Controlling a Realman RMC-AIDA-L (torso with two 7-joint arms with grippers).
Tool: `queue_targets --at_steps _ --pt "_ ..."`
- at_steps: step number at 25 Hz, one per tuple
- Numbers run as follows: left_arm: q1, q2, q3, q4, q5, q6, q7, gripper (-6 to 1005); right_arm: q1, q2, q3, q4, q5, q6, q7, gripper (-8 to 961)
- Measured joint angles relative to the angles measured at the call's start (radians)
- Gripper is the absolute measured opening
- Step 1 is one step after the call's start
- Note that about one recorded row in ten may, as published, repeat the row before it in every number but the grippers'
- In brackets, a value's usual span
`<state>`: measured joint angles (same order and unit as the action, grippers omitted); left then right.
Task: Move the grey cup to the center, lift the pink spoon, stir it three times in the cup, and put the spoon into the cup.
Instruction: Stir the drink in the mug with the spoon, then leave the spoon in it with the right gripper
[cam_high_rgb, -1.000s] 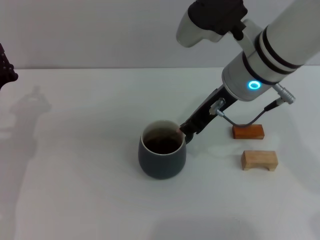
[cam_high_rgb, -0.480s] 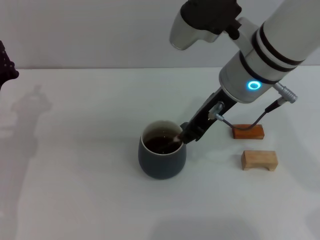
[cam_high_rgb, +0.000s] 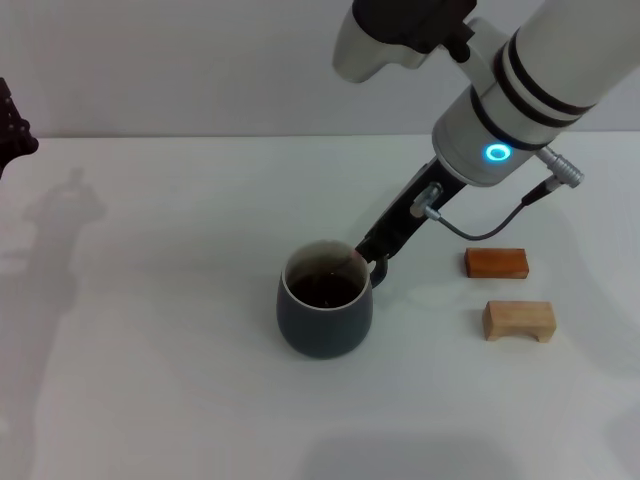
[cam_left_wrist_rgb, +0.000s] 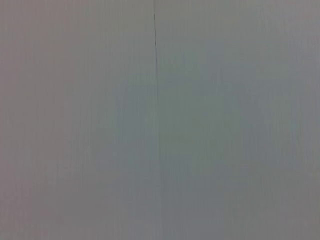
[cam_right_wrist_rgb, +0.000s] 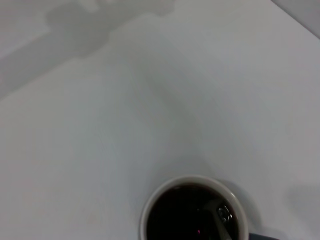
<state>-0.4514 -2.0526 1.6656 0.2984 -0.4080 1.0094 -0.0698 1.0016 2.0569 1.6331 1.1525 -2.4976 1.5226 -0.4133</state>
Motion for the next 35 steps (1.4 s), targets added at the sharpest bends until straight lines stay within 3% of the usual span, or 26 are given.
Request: queue_targets --at_steps 9,19,35 --pt "-0.009 0.002 -0.022 -0.013 0.009 0.000 0.000 -2 0.012 0.004 -0.008 0.022 0.027 0.074 -0.004 160" --pt "-0.009 0.000 -0.022 -0.013 0.009 0.002 -0.001 -2 0.025 0.005 -0.003 -0.010 0.040 0.006 -0.006 160" --pt "-0.001 -0.001 -0.021 -0.013 0.009 0.006 -0.002 -2 0.023 0.007 -0.027 -0.013 0.073 0.049 -0.008 159"
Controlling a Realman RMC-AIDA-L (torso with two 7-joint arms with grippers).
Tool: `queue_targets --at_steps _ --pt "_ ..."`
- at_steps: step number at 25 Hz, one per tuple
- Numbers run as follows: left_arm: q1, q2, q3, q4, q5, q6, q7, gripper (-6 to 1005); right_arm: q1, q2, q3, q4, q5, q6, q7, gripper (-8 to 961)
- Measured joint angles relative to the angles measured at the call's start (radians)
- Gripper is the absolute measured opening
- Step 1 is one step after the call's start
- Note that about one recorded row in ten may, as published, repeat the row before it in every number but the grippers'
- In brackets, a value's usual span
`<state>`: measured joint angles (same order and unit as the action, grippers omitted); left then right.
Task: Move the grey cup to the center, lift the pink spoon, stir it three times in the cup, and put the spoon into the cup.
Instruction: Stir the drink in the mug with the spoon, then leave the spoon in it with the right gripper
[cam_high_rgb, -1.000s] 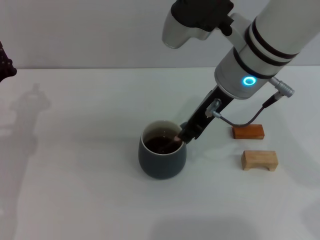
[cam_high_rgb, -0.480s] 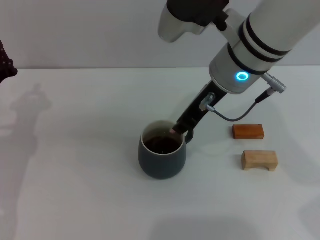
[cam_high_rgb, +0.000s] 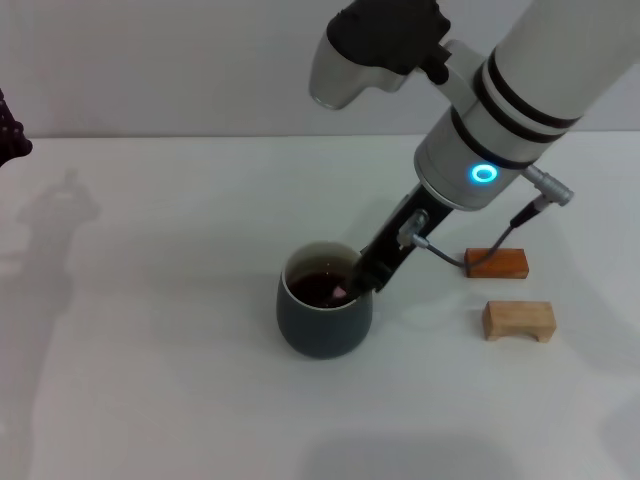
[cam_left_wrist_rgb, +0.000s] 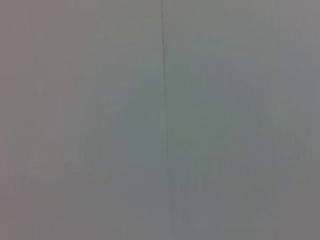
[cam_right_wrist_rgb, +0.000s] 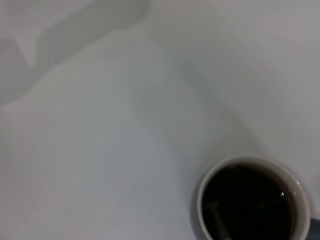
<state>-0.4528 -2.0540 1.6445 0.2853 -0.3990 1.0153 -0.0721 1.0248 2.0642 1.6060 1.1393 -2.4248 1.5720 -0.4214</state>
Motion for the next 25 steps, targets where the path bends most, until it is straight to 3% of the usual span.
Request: queue_targets --at_steps 9,25 --pt "0.000 0.000 0.002 0.000 0.000 0.002 0.000 -2 -0.002 -0.002 0.013 -0.034 -0.087 -0.054 0.000 160" --pt "-0.003 0.002 -0.001 0.000 0.000 0.002 -0.002 -2 -0.012 -0.001 0.003 -0.023 -0.052 -0.021 -0.001 188"
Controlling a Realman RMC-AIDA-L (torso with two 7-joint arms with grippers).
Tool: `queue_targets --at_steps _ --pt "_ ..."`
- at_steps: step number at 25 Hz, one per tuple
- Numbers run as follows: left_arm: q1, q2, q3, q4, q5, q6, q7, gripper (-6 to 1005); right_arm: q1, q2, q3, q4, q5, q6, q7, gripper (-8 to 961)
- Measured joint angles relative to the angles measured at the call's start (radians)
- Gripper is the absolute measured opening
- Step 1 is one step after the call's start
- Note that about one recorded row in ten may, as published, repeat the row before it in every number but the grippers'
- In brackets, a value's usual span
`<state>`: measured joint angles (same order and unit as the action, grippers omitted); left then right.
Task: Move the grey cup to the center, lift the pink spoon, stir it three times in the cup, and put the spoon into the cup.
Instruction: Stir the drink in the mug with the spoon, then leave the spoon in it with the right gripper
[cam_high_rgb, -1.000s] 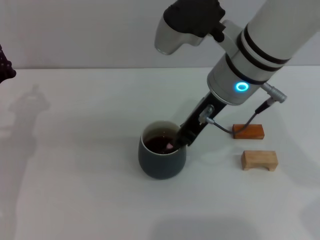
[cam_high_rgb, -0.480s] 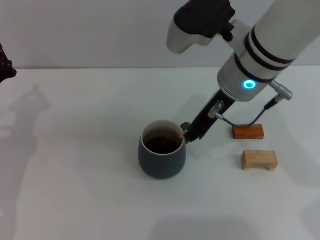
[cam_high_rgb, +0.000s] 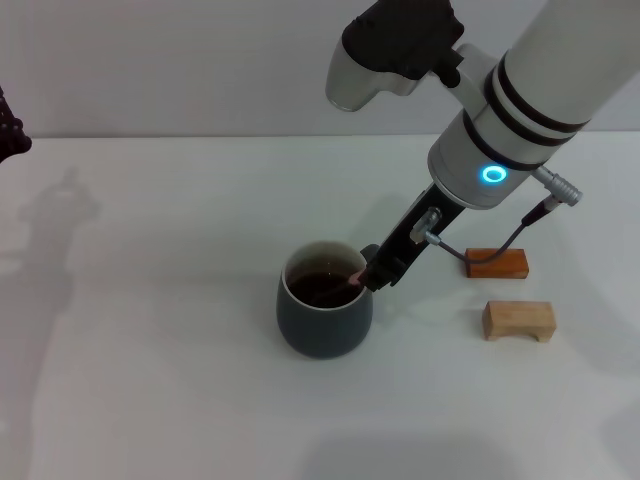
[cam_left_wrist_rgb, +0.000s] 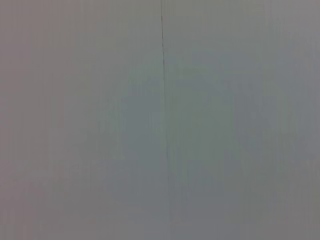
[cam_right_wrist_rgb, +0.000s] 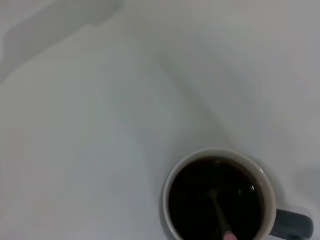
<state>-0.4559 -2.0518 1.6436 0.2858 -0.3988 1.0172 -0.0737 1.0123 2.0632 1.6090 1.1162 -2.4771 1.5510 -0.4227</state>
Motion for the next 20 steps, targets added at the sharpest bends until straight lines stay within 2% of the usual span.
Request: queue_targets --at_steps 16,20 --pt "-0.004 0.001 0.001 -0.001 0.000 0.000 0.000 -2 0.023 0.000 -0.012 -0.042 -0.004 -0.015 -0.003 218" --pt "-0.004 0.001 0.001 -0.001 0.000 0.000 0.000 -2 0.023 0.000 -0.012 -0.042 -0.005 -0.018 -0.010 348"
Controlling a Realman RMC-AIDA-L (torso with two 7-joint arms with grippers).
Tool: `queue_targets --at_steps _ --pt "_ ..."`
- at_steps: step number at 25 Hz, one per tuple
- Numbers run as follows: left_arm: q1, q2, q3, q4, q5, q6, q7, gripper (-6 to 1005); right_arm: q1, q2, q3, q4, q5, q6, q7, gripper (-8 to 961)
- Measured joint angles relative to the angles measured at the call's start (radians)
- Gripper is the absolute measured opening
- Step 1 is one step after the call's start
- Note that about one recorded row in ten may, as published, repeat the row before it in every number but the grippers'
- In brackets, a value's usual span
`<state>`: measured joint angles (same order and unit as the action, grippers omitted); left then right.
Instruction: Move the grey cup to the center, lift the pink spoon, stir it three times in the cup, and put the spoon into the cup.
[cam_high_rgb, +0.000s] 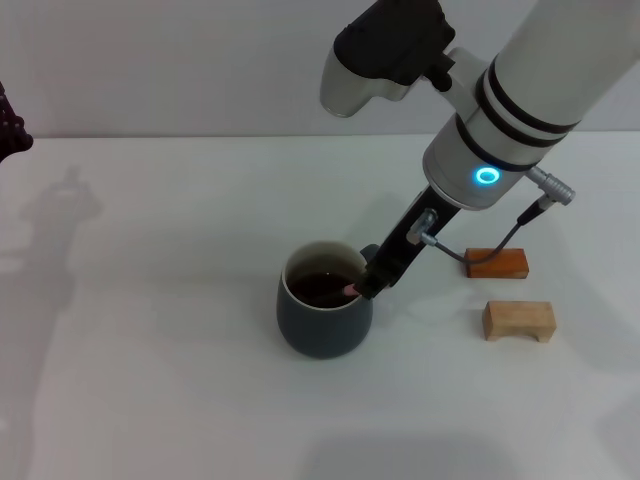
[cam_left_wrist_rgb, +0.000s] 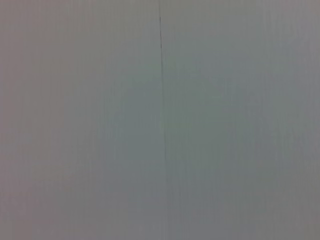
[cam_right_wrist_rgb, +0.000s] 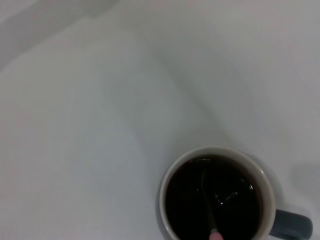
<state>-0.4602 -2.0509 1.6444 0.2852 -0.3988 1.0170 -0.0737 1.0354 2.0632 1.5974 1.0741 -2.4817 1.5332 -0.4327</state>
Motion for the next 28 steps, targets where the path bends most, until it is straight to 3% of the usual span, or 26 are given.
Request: queue_targets --at_steps 9,16,17,18,21,23,25,27,28 --pt "0.000 0.000 0.000 0.000 0.000 0.000 0.000 -2 -0.005 0.001 -0.001 0.008 -0.001 -0.058 -0.025 380" --pt "0.000 0.000 0.000 0.000 0.000 0.000 0.000 -2 -0.047 0.002 -0.003 0.073 -0.002 -0.239 -0.057 380" --pt "0.000 0.000 0.000 0.000 0.000 0.000 0.000 -2 -0.085 0.002 -0.010 0.114 -0.017 -0.333 -0.071 380" --pt "0.000 0.000 0.000 0.000 0.000 0.000 0.000 -2 -0.085 0.002 -0.010 0.114 -0.017 -0.333 -0.071 380" --pt "0.000 0.000 0.000 0.000 0.000 0.000 0.000 -2 -0.173 0.004 -0.016 0.189 -0.033 -0.491 -0.103 380" --pt "0.000 0.000 0.000 0.000 0.000 0.000 0.000 -2 -0.251 0.008 -0.022 0.236 -0.043 -0.628 -0.135 380" --pt "0.000 -0.001 0.000 0.000 0.000 0.000 0.000 -2 -0.372 0.012 -0.043 0.279 -0.051 -0.861 -0.164 380" --pt "0.001 -0.002 0.000 0.002 0.000 0.004 -0.001 -2 -0.448 0.012 -0.060 0.286 -0.056 -1.009 -0.165 380" --pt "0.003 -0.003 0.000 0.005 0.000 0.006 -0.001 -2 -0.448 0.012 -0.060 0.286 -0.056 -1.009 -0.165 380"
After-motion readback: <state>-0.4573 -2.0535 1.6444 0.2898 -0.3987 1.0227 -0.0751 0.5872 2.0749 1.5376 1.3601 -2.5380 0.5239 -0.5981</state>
